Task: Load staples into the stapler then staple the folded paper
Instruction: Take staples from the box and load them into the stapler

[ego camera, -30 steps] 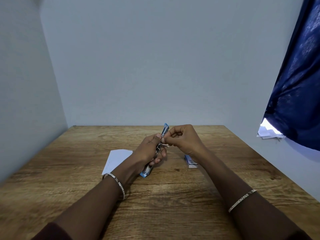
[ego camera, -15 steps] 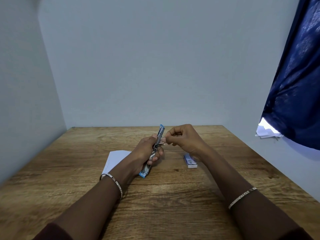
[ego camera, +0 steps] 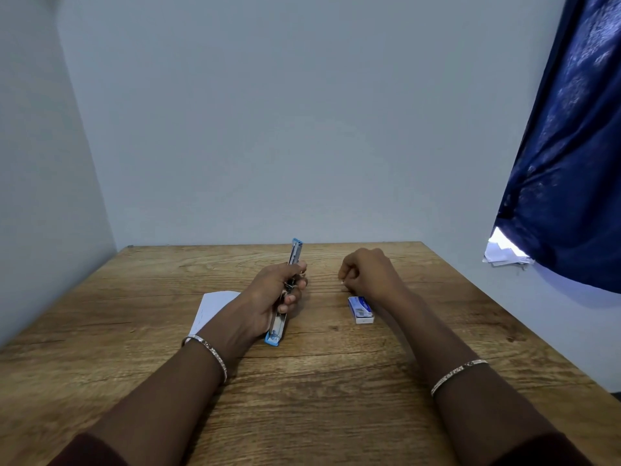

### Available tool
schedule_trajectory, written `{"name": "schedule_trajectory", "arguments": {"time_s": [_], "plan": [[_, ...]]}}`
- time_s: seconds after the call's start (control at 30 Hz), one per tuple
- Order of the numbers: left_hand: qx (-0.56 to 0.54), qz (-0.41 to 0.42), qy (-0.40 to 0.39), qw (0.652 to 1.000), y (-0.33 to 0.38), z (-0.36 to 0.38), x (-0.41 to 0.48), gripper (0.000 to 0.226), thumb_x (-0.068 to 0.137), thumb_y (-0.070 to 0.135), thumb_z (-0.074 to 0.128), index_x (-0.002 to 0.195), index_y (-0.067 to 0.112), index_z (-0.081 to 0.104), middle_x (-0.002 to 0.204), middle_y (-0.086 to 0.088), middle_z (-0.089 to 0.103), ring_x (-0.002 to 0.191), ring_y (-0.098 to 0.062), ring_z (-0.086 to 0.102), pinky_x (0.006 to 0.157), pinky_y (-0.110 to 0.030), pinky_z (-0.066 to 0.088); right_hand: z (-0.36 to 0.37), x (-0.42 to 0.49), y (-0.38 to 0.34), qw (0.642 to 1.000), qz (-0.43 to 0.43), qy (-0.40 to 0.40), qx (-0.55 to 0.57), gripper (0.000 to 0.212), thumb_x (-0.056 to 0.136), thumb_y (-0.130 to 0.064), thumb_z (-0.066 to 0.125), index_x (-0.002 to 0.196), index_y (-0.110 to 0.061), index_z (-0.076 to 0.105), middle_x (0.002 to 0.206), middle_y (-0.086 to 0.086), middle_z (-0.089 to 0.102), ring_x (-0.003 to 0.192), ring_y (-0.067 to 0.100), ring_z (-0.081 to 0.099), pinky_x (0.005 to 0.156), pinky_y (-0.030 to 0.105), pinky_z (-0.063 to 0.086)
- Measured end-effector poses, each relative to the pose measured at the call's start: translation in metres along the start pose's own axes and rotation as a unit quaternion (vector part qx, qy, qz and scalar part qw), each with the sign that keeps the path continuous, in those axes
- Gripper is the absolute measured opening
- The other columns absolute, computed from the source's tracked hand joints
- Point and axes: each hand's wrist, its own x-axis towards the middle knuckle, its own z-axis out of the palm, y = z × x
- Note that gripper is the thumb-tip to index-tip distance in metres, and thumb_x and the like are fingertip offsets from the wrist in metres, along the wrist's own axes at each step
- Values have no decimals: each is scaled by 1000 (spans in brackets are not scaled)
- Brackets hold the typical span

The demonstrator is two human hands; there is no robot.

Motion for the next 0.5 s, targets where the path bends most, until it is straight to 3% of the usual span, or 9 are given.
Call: {"name": "schedule_trajectory", "arguments": {"time_s": [0.07,0.17,0.33,0.43,0.5], "plan": [[-31,-8,-9,999,0,-1,1,9,101,13,51,94,9,53,60,-1,54,33,-5,35,28,-15,24,0,2,-2,1000,0,-9,-7,15,82,2,74,85,-11,81,81,8,79,71,11,71,79,26,60],[-59,-19,-20,998,-1,-2,2,11,102,9,47,108,4,55,65,-3,53,35,-6,36,28,-16,25,0,2,-2,1000,10,-20,6,9,79,-3,82,85,-11,82,85,8,80,77,14,72,82,31,61],[-91,-30,-27,995,-1,-2,3,14,102,7,45,112,6,55,63,-1,51,37,-7,37,28,-17,27,-9,-2,-3,1000,7,-4,13,5,82,-13,81,86,-11,82,86,4,79,77,10,67,78,31,58],[-99,-32,-27,994,-1,-2,3,14,102,8,45,113,8,54,61,0,47,38,-7,37,28,-17,27,-27,-6,-6,1000,11,-13,13,21,82,-33,82,79,-13,77,79,-1,73,70,10,63,72,32,54],[-99,-32,-23,994,-1,-1,2,15,102,8,46,114,8,54,61,0,46,38,-7,37,29,-17,27,-39,-13,-5,996,22,-92,8,34,70,-48,87,78,-17,74,79,-4,73,69,10,65,67,33,56]]}}
